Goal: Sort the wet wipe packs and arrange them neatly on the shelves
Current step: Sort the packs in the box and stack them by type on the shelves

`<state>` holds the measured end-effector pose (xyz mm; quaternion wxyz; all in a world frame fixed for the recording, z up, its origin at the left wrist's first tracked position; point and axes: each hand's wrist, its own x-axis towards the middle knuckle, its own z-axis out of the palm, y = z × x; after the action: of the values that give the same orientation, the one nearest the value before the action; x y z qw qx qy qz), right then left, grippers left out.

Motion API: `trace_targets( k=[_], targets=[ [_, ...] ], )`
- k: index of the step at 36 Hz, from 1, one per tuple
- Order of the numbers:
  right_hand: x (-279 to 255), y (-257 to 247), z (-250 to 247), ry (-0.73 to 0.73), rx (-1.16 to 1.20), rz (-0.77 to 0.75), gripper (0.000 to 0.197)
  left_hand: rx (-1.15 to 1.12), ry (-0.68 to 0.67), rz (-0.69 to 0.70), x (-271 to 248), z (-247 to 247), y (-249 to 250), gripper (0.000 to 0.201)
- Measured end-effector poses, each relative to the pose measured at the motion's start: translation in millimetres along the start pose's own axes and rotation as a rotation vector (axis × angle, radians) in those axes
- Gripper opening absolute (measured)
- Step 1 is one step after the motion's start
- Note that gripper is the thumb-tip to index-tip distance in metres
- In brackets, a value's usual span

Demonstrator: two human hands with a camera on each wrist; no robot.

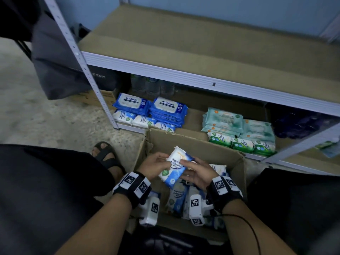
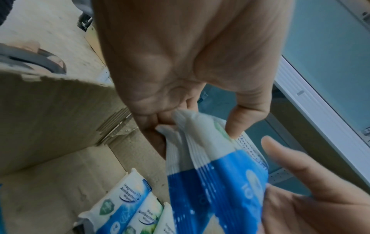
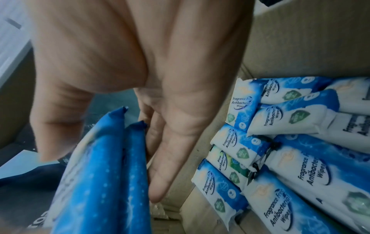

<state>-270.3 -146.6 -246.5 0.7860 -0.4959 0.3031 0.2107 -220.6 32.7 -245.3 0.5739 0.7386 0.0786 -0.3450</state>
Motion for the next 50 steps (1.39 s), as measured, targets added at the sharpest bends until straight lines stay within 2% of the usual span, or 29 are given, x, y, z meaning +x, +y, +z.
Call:
trace_targets(
  k=[4, 7, 8, 11, 13, 14, 15, 17, 20, 23, 26, 29, 37, 41, 45, 50],
  targets=[
    [10.7, 5.1, 5.4, 0.010, -0.057, 0.027, 0.037, 0.094, -0.005, 0.026, 1.2, -8.5, -8.0, 0.046],
    [24.4, 10.1, 6.5, 0.063, -0.101, 0.057, 0.037, 0.227, 0.020, 0.106, 6.2, -17.7, -18.8, 0.030],
    [29.2, 12.0, 7.0, 0.090, -0.120, 0.062, 0.039, 0.260, 0.073, 0.151, 8.9, -22.4, -22.4, 0.030],
    [41.8, 18.9, 7.6, 0.171, -0.199, 0.074, 0.039, 0.369, 0.348, 0.246, 13.6, -38.5, -27.6, 0.025],
    [49.4, 25.8, 6.6, 0.214, -0.251, 0.092, 0.038, 0.465, 0.516, 0.250, 15.0, -48.4, -26.9, 0.025],
    [53.1, 29.1, 6.8, 0.237, -0.278, 0.098, 0.039, 0.514, 0.555, 0.216, 15.9, -52.7, -25.8, 0.030],
    [58.2, 33.2, 6.9, 0.262, -0.328, 0.099, 0.041, 0.556, 0.554, 0.160, 16.9, -55.7, -25.1, 0.035],
    [69.9, 41.4, 8.3, 0.290, -0.452, 0.085, 0.047, 0.615, 0.458, 0.054, 22.3, -59.7, -30.1, 0.041],
    [82.9, 43.9, 18.5, 0.294, -0.693, 0.042, 0.048, 0.695, 0.311, 0.024, 29.2, -60.1, -40.0, 0.046],
    [99.2, 43.0, 29.3, 0.275, -0.833, 0.018, 0.056, 0.746, 0.305, 0.025, 33.2, -60.6, -41.4, 0.043],
    [116.7, 43.4, 37.6, 0.257, -0.920, 0.027, 0.053, 0.709, 0.305, 0.023, 40.0, -65.6, -43.4, 0.038],
    [136.6, 44.6, 41.7, 0.259, -0.958, 0.036, 0.052, 0.594, 0.268, 0.059, 48.9, -74.1, -50.5, 0.045],
    [185.2, 53.7, 43.0, 0.141, -1.094, 0.086, 0.058, 0.588, 0.200, 0.112, 57.7, -85.4, -61.8, 0.047],
    [204.2, 66.2, 39.8, 0.125, -1.237, 0.023, 0.059, 0.570, 0.165, 0.120, 60.4, -91.5, -63.2, 0.047],
    [219.3, 77.2, 36.7, 0.118, -1.325, -0.068, 0.050, 0.535, 0.168, 0.126, 61.0, -94.2, -64.9, 0.048],
    [226.6, 77.8, 31.7, 0.117, -1.379, -0.077, 0.048, 0.491, 0.154, 0.132, 62.3, -95.5, -66.3, 0.048]
  ],
)
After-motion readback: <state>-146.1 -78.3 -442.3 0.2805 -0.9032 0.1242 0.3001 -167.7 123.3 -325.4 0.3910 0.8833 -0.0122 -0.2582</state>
